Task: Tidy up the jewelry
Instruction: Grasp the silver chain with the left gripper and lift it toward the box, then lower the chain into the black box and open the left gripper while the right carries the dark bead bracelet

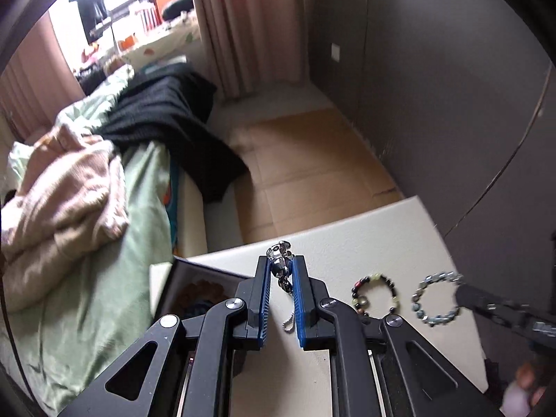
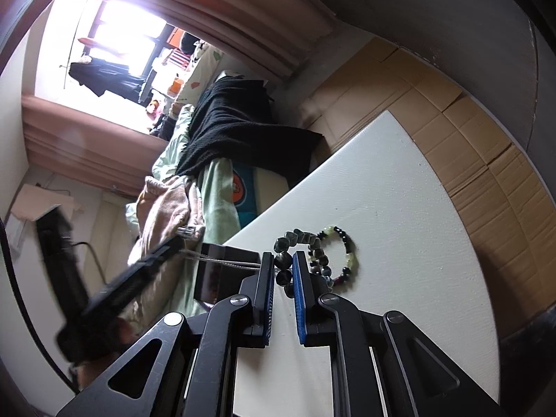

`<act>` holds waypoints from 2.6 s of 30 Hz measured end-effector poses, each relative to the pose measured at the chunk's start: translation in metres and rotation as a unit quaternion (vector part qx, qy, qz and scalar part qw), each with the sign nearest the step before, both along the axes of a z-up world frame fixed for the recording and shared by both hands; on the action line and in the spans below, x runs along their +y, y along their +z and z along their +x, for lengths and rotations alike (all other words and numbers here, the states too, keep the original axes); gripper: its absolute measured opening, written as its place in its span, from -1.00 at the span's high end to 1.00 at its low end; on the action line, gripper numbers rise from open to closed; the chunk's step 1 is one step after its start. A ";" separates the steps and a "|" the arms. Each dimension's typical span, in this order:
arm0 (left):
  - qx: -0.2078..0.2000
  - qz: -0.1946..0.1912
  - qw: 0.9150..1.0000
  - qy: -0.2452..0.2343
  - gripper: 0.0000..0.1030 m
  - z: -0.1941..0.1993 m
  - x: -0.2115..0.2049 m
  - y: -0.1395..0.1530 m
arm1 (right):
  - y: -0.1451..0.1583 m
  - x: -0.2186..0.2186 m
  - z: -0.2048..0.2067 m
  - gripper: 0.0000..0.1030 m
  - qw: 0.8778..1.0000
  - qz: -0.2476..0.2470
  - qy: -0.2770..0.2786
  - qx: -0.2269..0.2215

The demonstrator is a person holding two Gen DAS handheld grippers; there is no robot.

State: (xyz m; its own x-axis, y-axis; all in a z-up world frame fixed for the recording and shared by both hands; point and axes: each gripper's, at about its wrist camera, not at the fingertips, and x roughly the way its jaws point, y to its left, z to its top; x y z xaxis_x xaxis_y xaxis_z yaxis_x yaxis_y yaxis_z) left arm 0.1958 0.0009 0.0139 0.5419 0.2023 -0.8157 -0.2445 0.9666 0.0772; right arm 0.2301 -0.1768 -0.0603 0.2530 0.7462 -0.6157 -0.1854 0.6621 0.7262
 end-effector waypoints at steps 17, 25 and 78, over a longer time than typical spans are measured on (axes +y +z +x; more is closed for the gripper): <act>-0.123 0.008 0.992 -0.029 0.75 -0.043 -0.007 0.129 | 0.001 0.014 -0.003 0.77 1.000 -0.005 0.015 -0.005; -0.153 0.029 0.988 -0.019 0.75 -0.053 0.006 0.168 | 0.001 0.022 -0.004 0.77 1.000 -0.005 0.027 -0.007; -0.020 -0.086 0.993 0.077 0.74 -0.025 0.112 -0.041 | 0.007 0.060 -0.013 0.76 0.998 -0.012 0.057 -0.033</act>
State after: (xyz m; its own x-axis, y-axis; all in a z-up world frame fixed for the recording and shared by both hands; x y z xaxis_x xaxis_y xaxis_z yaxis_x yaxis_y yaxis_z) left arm 0.1712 0.1133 -0.0266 0.5477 0.1458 -0.8238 -0.3910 0.9152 -0.0979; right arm 0.2175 -0.1173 -0.0531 0.2078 0.7580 -0.6183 -0.3063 0.6507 0.6948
